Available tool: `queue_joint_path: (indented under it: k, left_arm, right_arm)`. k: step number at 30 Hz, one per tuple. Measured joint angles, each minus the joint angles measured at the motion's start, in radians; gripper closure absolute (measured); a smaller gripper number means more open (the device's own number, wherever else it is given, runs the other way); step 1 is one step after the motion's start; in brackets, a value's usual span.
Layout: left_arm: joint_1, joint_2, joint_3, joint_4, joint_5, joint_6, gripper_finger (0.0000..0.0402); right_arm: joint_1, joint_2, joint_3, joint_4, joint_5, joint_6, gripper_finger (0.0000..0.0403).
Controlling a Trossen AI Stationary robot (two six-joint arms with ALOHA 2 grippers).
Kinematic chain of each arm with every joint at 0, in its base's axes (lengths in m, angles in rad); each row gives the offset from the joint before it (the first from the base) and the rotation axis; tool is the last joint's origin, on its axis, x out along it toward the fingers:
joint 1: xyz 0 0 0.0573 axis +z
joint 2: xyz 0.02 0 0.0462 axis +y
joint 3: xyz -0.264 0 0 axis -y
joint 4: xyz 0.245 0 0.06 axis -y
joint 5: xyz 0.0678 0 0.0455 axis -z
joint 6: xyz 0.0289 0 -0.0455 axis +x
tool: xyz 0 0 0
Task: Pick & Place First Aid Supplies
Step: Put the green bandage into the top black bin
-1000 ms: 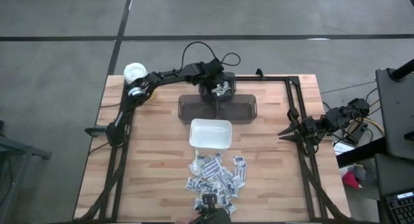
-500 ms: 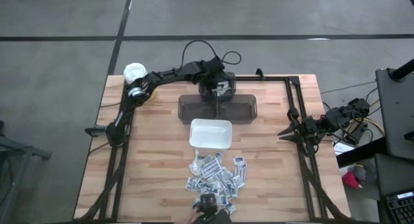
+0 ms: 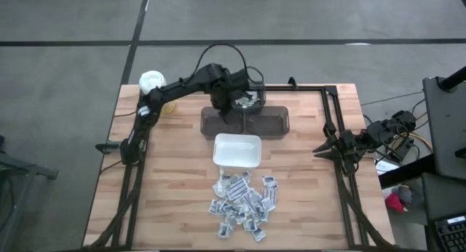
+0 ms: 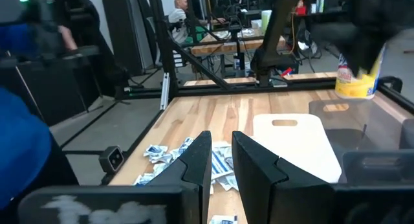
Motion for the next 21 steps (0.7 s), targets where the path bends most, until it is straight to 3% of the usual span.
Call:
queue_joint_path:
  k: [8,14,21]
  left_arm:
    - [-0.229,-0.117,-0.090,0.009,0.039,-0.330,0.0280]
    - [-0.410,-0.128,-0.119,0.022,0.030,-0.555,0.0280]
    - [-0.555,-0.128,-0.259,0.194,0.015,-0.830,0.0280]
  right_arm:
    - [0.000,0.000,0.000,-0.002,0.000,0.018,0.0344]
    - [0.000,0.001,0.000,-0.004,0.000,0.017,0.0344]
    - [0.000,0.001,0.000,-0.004,0.000,0.014,0.0344]
